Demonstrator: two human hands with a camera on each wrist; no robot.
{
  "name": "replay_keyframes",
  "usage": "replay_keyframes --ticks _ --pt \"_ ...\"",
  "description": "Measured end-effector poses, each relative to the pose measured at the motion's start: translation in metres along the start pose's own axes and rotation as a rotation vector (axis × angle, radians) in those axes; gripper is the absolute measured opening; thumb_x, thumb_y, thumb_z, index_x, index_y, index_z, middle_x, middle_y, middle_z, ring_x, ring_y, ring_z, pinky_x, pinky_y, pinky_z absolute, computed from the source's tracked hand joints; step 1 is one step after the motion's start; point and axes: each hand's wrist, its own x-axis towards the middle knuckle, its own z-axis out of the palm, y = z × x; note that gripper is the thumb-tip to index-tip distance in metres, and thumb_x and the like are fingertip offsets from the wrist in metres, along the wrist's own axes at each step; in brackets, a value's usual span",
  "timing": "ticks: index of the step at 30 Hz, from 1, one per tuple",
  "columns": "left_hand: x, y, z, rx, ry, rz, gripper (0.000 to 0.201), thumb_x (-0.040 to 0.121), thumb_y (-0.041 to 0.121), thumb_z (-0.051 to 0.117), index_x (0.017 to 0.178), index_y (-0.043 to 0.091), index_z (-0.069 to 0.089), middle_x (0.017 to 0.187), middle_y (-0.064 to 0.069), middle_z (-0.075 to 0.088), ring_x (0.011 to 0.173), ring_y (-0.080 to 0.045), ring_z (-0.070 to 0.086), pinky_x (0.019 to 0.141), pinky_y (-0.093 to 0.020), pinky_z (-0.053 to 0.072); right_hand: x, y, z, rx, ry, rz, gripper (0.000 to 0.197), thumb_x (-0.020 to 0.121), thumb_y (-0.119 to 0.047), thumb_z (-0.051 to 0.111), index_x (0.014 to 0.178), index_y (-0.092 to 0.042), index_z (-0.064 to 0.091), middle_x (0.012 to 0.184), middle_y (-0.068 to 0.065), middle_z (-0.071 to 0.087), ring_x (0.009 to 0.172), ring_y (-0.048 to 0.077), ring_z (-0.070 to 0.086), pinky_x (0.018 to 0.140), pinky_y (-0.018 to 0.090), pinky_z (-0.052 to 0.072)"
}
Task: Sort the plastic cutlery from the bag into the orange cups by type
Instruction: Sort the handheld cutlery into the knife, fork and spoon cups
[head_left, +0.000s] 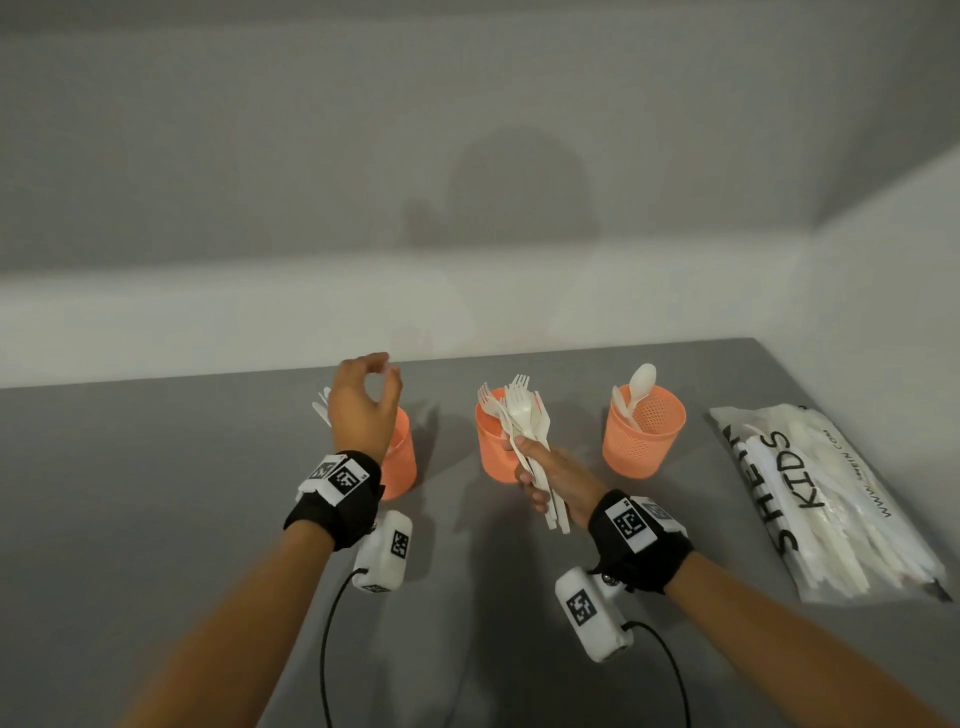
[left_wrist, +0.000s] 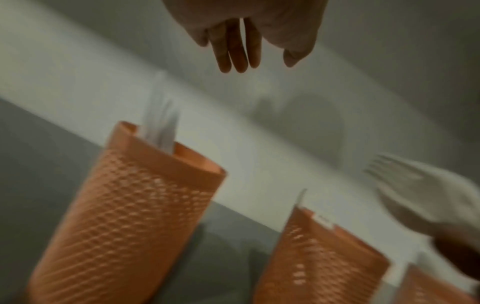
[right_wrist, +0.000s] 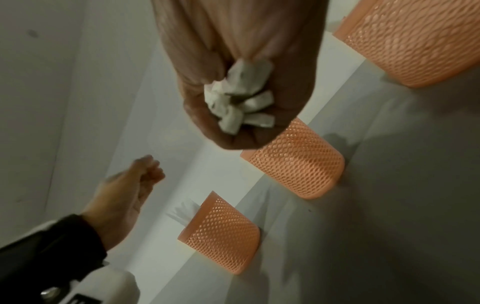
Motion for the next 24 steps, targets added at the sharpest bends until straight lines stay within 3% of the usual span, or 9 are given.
replay_keyframes --ticks 3,6,8,12,15,18,21,24 --pt "-0.02 0.02 0.016 -0.144 -0.137 -0.082 0.011 0.089 0.009 0.056 0.094 0.004 0.065 0.08 -0.002 0.063 0.072 -0.003 0.057 0.07 -0.012 0.043 0.003 0.005 0.001 0.03 0.029 -0.026 0.027 0.097 -0.033 0.043 0.111 -0.011 0.048 0.06 -0.001 0.047 0.034 0.005 0.036 0.035 0.017 0.034" --pt "-0.046 0.027 0.037 -0.186 -0.353 -0.2 0.01 0.089 0.012 0.058 0.093 0.005 0.063 0.079 -0.004 0.063 0.075 -0.017 0.058 0.073 -0.027 0.049 0.001 0.007 0.003 0.041 0.043 -0.088 0.024 0.097 -0.031 0.044 0.109 -0.011 0.05 0.061 -0.001 0.051 0.036 0.006 0.04 0.037 0.018 0.035" --pt "-0.064 0.034 0.049 -0.215 -0.454 -0.245 0.006 0.087 0.013 0.06 0.092 0.01 0.061 0.077 0.001 0.06 0.075 -0.017 0.057 0.073 -0.027 0.049 -0.003 0.006 0.004 0.036 0.051 -0.12 0.021 0.097 -0.032 0.045 0.103 -0.014 0.053 0.063 0.001 0.052 0.038 0.007 0.042 0.038 0.018 0.036" --pt "-0.079 0.044 0.062 -0.208 -0.448 -0.228 0.005 0.085 0.011 0.063 0.086 0.01 0.059 0.071 0.004 0.056 0.068 -0.012 0.053 0.066 -0.019 0.045 -0.008 0.009 -0.002 0.03 0.077 -0.15 0.018 0.097 -0.033 0.045 0.102 -0.017 0.054 0.068 0.006 0.058 0.042 0.011 0.047 0.039 0.019 0.038" --pt "-0.081 0.049 0.067 -0.207 -0.474 -0.26 0.005 0.087 0.01 0.059 0.083 0.009 0.056 0.076 -0.003 0.059 0.073 -0.019 0.057 0.07 -0.031 0.049 -0.012 0.013 -0.011 0.049 0.072 -0.147 0.02 0.097 -0.033 0.045 0.102 -0.018 0.055 0.071 0.008 0.063 0.045 0.011 0.053 0.043 0.021 0.043" --pt "-0.079 0.057 0.068 -0.335 -0.46 -0.431 0.009 0.092 0.01 0.051 0.083 0.008 0.052 0.082 -0.01 0.061 0.072 -0.019 0.06 0.066 -0.028 0.051 -0.016 0.013 -0.018 0.084 0.086 -0.15 0.031 0.095 -0.035 0.048 0.107 -0.009 0.058 0.072 0.01 0.065 0.05 0.014 0.059 0.048 0.025 0.05" --pt "-0.073 0.061 0.067 -0.608 -0.391 -0.658 0.016 0.096 0.009 0.042 0.081 0.009 0.049 0.078 -0.011 0.062 0.069 -0.018 0.06 0.062 -0.026 0.054 -0.019 0.014 -0.023 0.14 0.108 -0.138 0.033 0.094 -0.031 0.05 0.112 -0.004 0.056 0.067 0.009 0.064 0.047 0.014 0.06 0.046 0.026 0.053" --pt "-0.069 0.067 0.066 -0.722 -0.357 -0.779 0.023 0.09 0.0 0.031 0.075 0.007 0.046 0.061 -0.007 0.049 0.054 -0.016 0.049 0.042 -0.018 0.044 -0.021 0.017 -0.027 0.091 0.176 -0.149 0.028 0.094 -0.031 0.052 0.108 -0.007 0.055 0.057 0.002 0.053 0.038 0.01 0.048 0.04 0.021 0.044"
